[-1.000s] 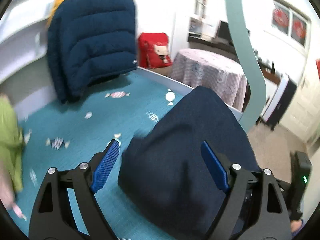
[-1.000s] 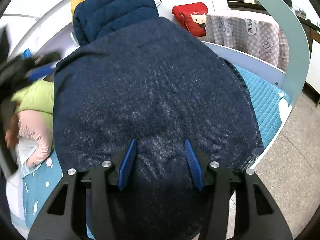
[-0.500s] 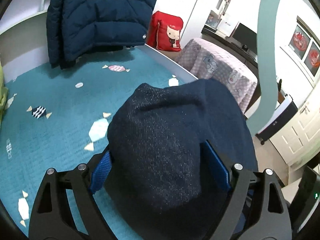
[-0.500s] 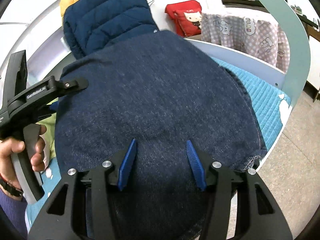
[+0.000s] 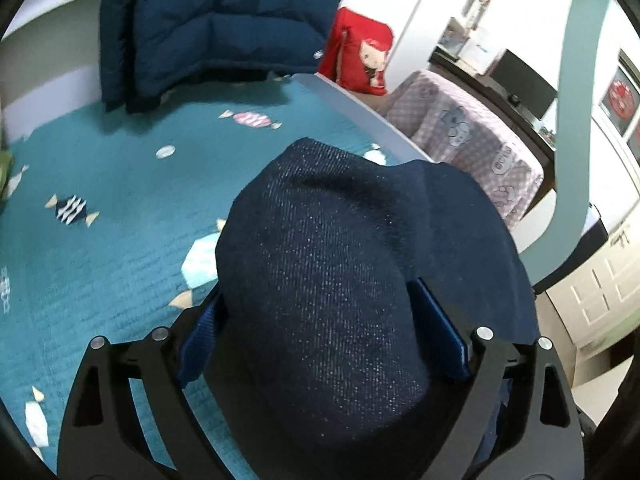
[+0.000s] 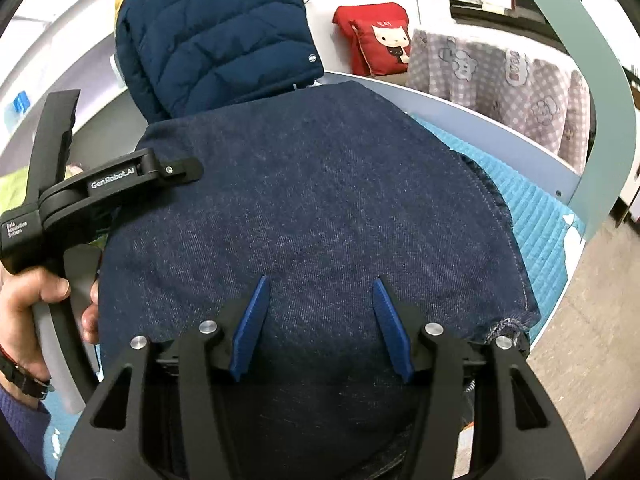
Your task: Fold large clothes
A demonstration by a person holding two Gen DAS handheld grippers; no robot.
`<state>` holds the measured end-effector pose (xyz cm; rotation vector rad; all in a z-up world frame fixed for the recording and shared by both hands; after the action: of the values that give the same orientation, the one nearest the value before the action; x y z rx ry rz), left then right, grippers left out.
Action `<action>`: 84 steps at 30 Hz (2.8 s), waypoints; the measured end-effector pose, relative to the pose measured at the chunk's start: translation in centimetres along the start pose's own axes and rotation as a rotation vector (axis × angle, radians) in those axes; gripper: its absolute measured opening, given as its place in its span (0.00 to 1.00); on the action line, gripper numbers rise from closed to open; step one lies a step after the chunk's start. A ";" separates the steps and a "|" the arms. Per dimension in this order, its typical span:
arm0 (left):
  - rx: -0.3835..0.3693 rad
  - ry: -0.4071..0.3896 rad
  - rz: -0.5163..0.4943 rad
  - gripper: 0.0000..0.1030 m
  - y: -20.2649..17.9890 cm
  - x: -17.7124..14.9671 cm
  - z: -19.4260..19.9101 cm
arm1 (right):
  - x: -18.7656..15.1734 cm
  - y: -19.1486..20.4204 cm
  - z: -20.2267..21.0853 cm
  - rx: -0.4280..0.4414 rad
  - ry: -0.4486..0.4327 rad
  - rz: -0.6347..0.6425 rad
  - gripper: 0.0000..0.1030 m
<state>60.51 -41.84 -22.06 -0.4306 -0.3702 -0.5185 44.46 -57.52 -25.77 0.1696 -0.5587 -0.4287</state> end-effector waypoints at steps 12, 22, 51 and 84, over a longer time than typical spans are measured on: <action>0.021 0.011 0.023 0.87 0.5 -1.5 2.3 | -0.5 0.6 0.4 -0.009 0.022 0.033 0.51; 0.061 0.016 -0.005 0.88 -0.6 -2.6 4.0 | -1.3 0.5 1.1 -0.034 0.032 0.014 0.65; 0.201 -0.106 -0.183 0.89 0.0 -10.4 14.5 | -4.2 5.1 9.3 -0.099 -0.090 0.063 0.80; 0.373 -0.175 -0.093 0.95 5.3 -38.3 26.1 | -23.8 14.2 19.2 -0.116 -0.109 0.179 0.93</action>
<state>26.52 -10.05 -18.41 -0.0969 -0.6447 -0.4904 20.75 -35.08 -17.25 -0.0158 -0.6481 -0.2965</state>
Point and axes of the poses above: each gripper's, at about its wrist camera, not at the fingertips, and z roughly against the way its jaws point, y to its left, x to its top, the point moved 2 cm from there along -z, roughly the way its jaws point, and after that the axes turned 12 degrees about y, right-handed, at the moved point
